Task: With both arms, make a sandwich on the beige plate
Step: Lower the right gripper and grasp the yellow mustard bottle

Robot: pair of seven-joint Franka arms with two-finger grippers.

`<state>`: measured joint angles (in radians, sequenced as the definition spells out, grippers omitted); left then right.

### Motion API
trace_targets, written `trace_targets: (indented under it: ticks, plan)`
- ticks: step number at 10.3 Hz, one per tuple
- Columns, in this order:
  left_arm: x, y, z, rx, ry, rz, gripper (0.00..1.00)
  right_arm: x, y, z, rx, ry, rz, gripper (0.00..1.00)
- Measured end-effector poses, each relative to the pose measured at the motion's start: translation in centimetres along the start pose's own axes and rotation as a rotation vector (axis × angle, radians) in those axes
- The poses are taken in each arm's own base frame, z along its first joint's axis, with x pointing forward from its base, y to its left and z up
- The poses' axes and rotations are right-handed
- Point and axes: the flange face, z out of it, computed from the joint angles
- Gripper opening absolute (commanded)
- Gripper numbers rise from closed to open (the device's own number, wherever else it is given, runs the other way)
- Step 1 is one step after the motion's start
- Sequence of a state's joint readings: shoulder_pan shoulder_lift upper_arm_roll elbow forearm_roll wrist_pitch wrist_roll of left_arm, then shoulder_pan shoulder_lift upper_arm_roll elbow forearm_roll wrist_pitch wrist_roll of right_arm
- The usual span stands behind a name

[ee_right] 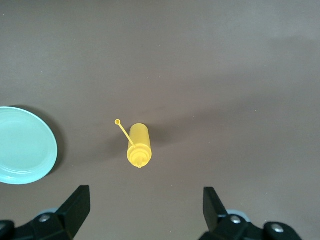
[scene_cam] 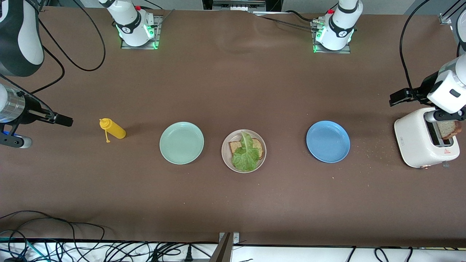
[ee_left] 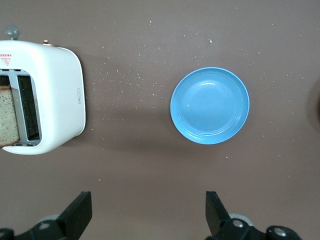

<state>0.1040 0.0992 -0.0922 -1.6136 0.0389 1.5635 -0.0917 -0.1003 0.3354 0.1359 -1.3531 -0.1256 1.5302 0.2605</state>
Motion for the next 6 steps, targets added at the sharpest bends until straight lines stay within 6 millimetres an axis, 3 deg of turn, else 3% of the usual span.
trace_targets:
  ticks: [1,2,4,5,6]
  plan:
    - [0.0,0.0,0.0,0.000,0.000,0.000,1.00,0.2,0.6,0.2,0.021,-0.003,-0.038,1.00]
    - [0.0,0.0,0.0,0.000,0.000,0.000,1.00,0.8,2.6,0.6,0.062,-0.002,-0.110,1.00]
    - [0.0,0.0,0.0,0.000,0.000,0.000,1.00,2.2,8.7,2.7,0.127,0.002,-0.285,1.00]
    - [0.0,0.0,0.0,0.000,0.000,0.001,1.00,2.7,10.5,3.9,0.146,-0.001,-0.368,1.00]
    - [0.0,0.0,0.0,0.000,0.000,0.001,1.00,3.0,11.0,5.4,0.194,-0.005,-0.468,1.00]
